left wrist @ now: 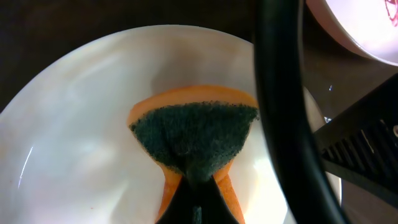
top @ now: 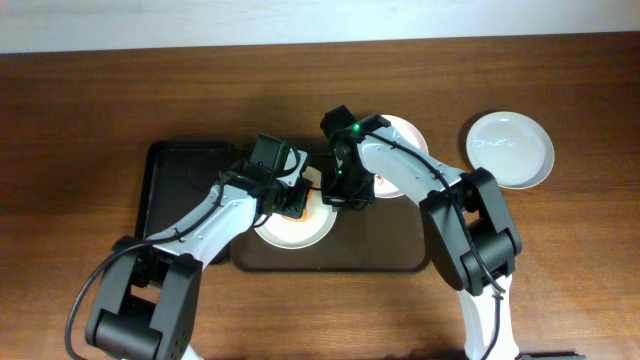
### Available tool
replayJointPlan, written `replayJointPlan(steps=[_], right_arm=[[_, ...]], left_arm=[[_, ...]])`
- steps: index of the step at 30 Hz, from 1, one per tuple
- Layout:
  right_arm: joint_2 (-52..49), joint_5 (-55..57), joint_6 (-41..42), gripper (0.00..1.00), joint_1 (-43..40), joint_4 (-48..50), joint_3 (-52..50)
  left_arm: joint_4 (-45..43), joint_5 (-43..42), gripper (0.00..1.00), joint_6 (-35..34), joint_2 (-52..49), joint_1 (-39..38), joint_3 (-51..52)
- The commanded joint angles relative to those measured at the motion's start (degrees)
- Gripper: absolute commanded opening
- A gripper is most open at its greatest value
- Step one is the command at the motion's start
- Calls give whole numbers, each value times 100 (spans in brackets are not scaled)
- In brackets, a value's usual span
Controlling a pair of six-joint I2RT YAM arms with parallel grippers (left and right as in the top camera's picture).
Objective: Clean dirty plates on tray and stack at the side
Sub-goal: 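Scrub the left plate with the sponge in the left gripper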
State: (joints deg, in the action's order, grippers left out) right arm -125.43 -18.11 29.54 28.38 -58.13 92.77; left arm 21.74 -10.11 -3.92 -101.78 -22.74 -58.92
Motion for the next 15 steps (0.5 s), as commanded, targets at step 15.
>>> replayJointPlan(steps=[15], right_arm=[[24,74,-61,4,11,-44,-11]], left_arm=[[166,393,0,-1064,-282,817,11]])
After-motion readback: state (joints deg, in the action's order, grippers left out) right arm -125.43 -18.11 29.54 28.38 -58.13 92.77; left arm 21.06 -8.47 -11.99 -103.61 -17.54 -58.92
